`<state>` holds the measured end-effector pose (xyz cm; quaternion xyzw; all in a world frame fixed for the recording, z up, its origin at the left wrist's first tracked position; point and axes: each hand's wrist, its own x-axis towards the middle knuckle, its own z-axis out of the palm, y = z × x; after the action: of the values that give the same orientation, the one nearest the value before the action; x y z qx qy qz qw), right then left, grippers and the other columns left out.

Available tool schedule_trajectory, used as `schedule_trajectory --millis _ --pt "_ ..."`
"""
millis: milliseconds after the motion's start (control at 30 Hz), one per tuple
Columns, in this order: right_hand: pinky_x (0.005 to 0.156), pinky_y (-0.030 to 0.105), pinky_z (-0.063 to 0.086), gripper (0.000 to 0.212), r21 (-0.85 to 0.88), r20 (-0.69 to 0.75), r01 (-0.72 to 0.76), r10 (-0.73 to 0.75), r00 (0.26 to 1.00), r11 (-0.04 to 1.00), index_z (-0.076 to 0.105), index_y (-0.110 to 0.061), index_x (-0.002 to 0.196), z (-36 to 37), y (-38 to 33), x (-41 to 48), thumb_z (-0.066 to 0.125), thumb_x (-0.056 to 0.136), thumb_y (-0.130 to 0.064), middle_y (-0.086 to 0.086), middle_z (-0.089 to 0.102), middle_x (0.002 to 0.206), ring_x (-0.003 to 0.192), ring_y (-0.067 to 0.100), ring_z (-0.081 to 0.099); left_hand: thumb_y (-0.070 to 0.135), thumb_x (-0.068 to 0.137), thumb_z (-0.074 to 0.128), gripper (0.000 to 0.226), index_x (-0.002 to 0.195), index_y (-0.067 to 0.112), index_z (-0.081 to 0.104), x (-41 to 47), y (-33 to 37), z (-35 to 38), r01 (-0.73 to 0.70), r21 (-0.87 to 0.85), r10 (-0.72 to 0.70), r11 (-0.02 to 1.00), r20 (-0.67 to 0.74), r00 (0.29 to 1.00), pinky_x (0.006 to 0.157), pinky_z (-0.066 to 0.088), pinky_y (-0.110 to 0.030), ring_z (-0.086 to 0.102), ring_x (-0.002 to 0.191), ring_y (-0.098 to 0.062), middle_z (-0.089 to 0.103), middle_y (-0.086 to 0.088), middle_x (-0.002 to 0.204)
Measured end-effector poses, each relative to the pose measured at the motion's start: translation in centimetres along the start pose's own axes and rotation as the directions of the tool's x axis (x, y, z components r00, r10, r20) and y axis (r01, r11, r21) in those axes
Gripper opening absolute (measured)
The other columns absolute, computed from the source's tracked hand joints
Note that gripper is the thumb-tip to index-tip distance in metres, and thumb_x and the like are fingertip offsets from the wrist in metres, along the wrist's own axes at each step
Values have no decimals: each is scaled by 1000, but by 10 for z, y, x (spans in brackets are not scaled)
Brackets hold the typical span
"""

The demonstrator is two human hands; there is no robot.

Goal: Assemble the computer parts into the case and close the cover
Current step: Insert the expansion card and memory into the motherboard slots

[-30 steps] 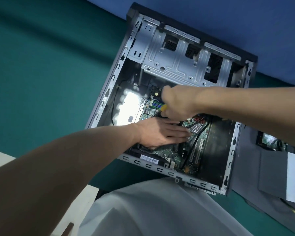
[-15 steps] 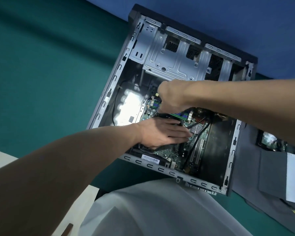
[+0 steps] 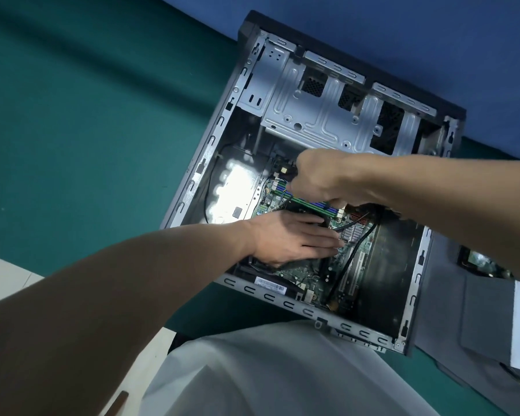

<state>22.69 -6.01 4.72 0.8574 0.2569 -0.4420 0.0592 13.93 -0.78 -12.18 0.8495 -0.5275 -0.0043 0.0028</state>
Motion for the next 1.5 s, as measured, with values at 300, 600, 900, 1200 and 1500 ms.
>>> schedule_trajectory --millis 300,600,900,1200,1500 --pt "51 30 42 36 -723 14 384 -544 839 574 34 -11 61 8 1 -8 41 96 -18 5 32 54 56 27 46 12 90 50 68 152 11 23 2 -2 0 -4 -106 8 994 34 999 118 22 -47 19 147 -23 21 -8 159" --pt "41 24 30 20 -468 26 215 -230 973 857 48 -4 84 -3 -3 4 49 97 -18 3 42 64 58 21 48 19 89 57 70 151 13 26 1 -2 -1 -9 -77 8 997 -9 1000 121 17 -43 21 147 -20 23 -5 159" --pt "44 23 37 35 -359 -137 198 -261 955 912 45 -7 64 0 7 9 47 97 -19 12 51 64 51 21 48 16 86 58 75 152 13 23 1 -2 2 3 -72 -5 997 -29 1000 120 19 -41 20 147 -18 24 -3 159" --pt "54 31 48 17 -691 59 312 -379 924 652 51 -9 88 -8 16 -6 39 97 -18 10 56 82 67 24 57 13 92 54 61 149 13 33 0 0 2 18 -112 -28 994 -89 996 116 27 -43 29 144 -19 34 -4 155" --pt "45 23 33 30 172 -92 -38 55 994 984 40 -12 63 8 5 8 49 92 -14 5 41 58 56 24 42 11 86 60 71 151 12 29 -1 0 1 16 -119 -24 993 -62 998 117 25 -44 24 146 -21 27 -5 158"
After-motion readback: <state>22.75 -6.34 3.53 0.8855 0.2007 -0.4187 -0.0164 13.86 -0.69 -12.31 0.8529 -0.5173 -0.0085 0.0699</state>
